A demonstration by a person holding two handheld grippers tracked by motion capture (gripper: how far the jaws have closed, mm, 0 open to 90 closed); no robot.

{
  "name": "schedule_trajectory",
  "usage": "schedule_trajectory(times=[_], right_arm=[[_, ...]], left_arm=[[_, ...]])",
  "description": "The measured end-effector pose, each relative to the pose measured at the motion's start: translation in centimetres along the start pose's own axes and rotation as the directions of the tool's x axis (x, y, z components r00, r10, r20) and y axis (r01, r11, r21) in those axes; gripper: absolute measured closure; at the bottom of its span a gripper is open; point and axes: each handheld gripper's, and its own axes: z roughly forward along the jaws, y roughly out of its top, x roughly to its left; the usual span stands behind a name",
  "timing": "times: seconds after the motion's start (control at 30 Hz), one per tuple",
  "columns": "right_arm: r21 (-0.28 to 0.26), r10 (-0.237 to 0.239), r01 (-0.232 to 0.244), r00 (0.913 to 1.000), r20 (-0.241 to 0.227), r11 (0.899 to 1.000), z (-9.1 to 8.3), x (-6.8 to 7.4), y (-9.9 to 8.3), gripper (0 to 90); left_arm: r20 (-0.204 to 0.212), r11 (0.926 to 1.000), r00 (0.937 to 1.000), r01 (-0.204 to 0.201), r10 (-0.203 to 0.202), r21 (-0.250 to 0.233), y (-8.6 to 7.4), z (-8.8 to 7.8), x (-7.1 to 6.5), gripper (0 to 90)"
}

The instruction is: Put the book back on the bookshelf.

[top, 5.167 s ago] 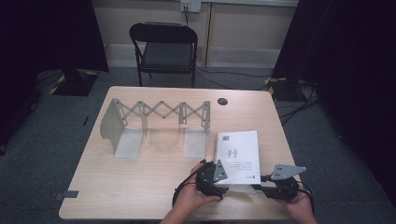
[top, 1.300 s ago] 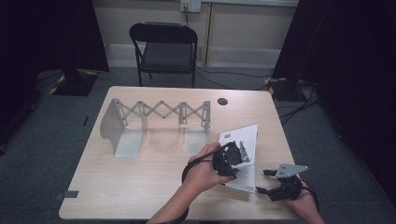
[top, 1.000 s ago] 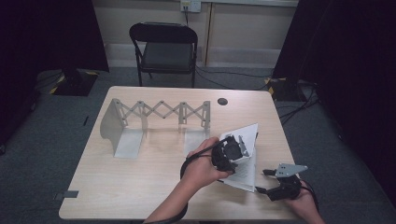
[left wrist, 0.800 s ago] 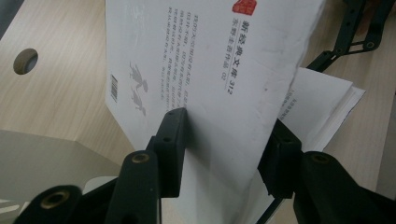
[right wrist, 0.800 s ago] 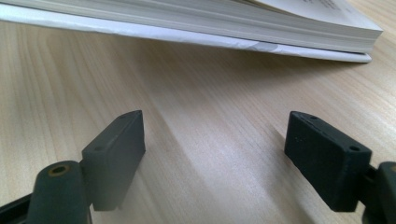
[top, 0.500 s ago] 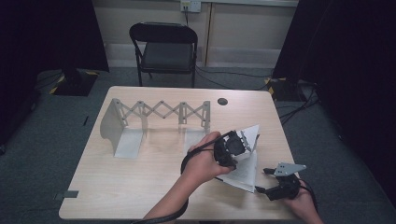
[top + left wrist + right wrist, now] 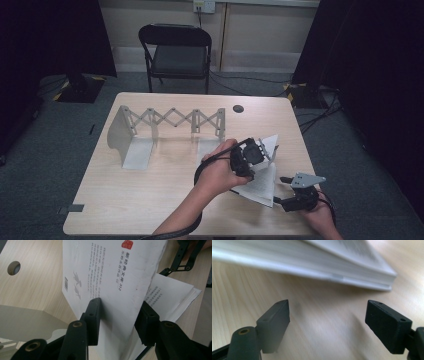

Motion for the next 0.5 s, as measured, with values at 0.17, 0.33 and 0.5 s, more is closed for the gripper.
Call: schedule_trajectory(times=[0.17,0.33,0.5], right_arm=[[-0.02,-0.041,0.042,0.9987,0.03,0.999,-0.1,0.5,0.9,20.0],[-0.042,-0.095,0.099,0.9928,0.072,0.994,0.0,1.0,1.5,19.6],[-0.043,-0.182,0.189,0.9754,0.125,0.981,0.2,1.6,2.3,20.4]], left_arm=[[0.0,1.0,1.0,0.002,-0.002,0.001,0.1,0.0,-0.1,59.3],[-0.001,1.0,1.0,0.0,0.0,0.0,0.1,0.2,-0.3,59.1],[-0.001,1.0,1.0,-0.004,0.004,0.003,0.1,0.2,-0.3,58.8]])
